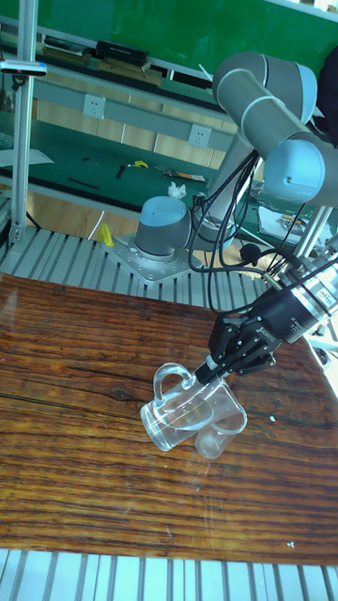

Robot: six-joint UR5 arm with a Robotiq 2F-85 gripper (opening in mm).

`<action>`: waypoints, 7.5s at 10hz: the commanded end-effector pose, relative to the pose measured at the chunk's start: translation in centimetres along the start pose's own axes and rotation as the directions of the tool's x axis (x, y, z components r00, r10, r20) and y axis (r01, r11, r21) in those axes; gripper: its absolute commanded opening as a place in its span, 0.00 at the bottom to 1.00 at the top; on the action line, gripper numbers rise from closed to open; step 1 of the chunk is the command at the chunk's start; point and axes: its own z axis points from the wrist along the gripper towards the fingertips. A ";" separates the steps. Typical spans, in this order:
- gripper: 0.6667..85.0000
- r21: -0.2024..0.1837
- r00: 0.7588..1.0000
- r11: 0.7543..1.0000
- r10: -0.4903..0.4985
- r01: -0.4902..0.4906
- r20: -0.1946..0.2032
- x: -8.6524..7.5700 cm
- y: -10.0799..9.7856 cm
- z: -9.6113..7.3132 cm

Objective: Pour the water from one cup into another empty cup

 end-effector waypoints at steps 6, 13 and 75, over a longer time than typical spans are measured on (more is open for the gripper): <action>0.01 0.032 1.000 0.999 -0.008 0.008 0.003 -0.1 -0.4 -0.2; 0.01 0.064 1.000 0.998 -0.009 0.008 0.006 -0.1 -0.3 -0.5; 0.01 0.256 0.999 0.966 0.017 -0.029 0.047 1.3 1.2 -1.4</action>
